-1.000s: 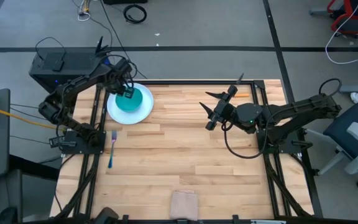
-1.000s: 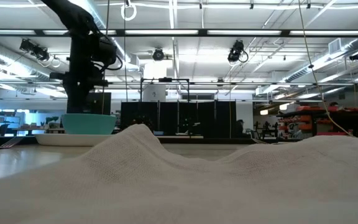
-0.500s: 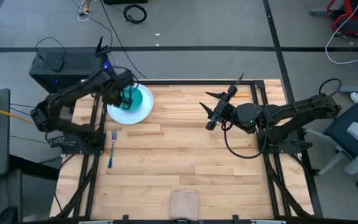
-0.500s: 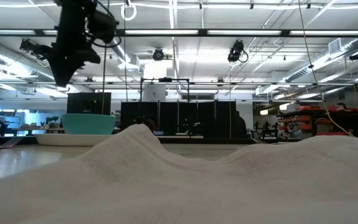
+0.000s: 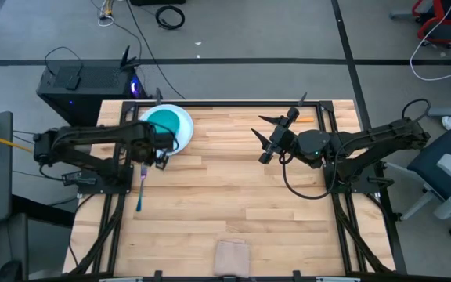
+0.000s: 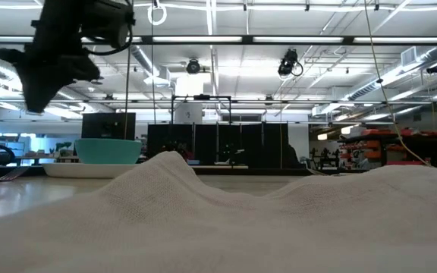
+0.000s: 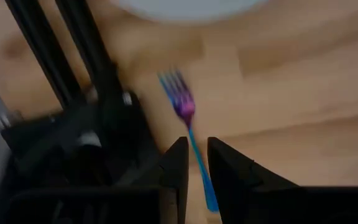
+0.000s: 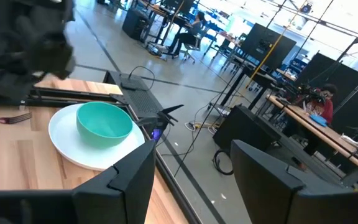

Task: Set table place
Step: Put the purple fork on the right side of the white plate

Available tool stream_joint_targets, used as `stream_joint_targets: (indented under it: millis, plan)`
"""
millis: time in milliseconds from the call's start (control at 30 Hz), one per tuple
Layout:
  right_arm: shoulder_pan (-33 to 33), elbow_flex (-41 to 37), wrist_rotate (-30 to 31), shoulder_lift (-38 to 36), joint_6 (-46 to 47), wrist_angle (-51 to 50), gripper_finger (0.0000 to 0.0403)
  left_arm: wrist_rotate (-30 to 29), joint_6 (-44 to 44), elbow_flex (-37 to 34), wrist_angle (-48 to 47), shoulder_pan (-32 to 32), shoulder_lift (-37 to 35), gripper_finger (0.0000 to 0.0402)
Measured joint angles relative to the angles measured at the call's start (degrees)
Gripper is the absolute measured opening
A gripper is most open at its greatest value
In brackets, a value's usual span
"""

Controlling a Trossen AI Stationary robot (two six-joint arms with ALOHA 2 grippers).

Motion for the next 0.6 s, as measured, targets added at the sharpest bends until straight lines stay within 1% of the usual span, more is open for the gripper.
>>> stream_joint_targets:
  millis: [133,233,300,400,600]
  plan:
    - [0.0,0.0,0.0,0.0,0.0,0.0,0.0215,2.7,-4.7,-4.3,1.2,-4.3,0.0,0.0068]
    - [0.0,0.0,0.0,0.0,0.0,0.0,0.0215,5.5,-5.8,-8.1,6.2,-6.4,0.0,0.0068]
    - [0.0,0.0,0.0,0.0,0.0,0.0,0.0215,6.0,-6.5,-10.4,10.1,-7.5,0.0,0.0068]
    - [0.0,0.0,0.0,0.0,0.5,0.0,0.0215,7.0,-8.0,-13.7,13.6,-8.5,0.1,0.0066]
    - [0.0,0.0,0.0,0.0,0.9,0.0,0.0215,7.2,-8.8,-14.7,15.4,-9.4,0.2,0.0065]
